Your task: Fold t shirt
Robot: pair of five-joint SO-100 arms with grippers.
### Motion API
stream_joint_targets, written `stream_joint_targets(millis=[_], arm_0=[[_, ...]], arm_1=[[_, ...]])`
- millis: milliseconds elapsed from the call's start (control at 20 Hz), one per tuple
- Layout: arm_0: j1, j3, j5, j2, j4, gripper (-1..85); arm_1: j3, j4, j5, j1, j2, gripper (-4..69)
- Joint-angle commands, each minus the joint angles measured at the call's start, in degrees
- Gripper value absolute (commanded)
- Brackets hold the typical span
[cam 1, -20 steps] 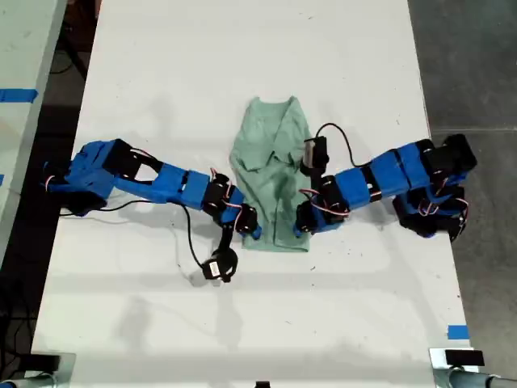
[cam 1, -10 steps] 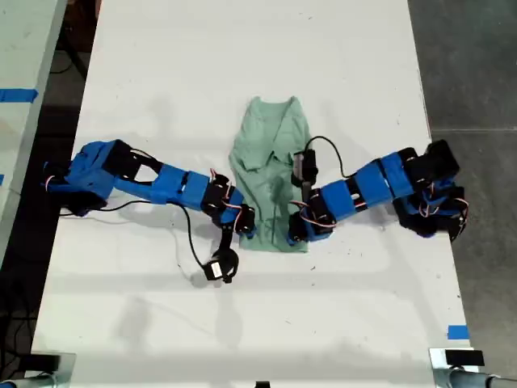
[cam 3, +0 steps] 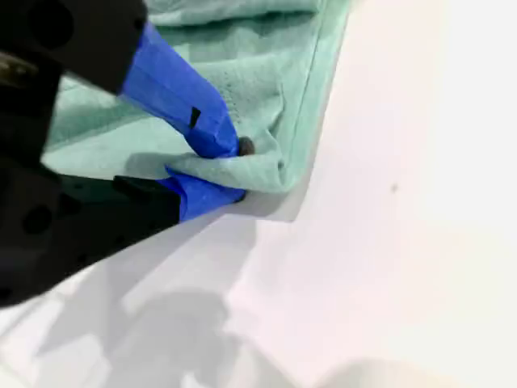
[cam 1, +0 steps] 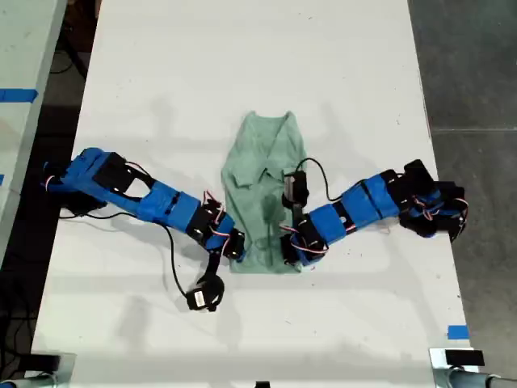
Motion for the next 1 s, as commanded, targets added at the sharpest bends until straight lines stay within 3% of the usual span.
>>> stream_joint_targets(millis=[0, 200, 500, 750, 950], arm_0=[[3.25, -0.62, -2.02, 7.56, 2.64, -0.1], [-3.96, 0.53, 2.29, 17.67, 9.32, -0.1], [-19.69, 0.79, 10.37, 26.98, 14.94, -0.1], [-35.86, 0.79, 15.47, 24.52, 15.64, -0.1], [-45.0, 0.35, 19.16, 17.4, 11.16, -0.1]], arm_1=[[-7.29, 6.24, -1.49, -0.62, 5.36, 0.6], [-6.5, 6.42, -10.37, 6.5, 15.82, 0.5], [-3.08, 5.1, -23.12, 24.79, 25.49, 0.5], [-2.99, 8.7, -29.97, 40.34, 26.02, 0.5], [-1.76, 9.58, -36.65, 51.06, 21.27, 0.5]])
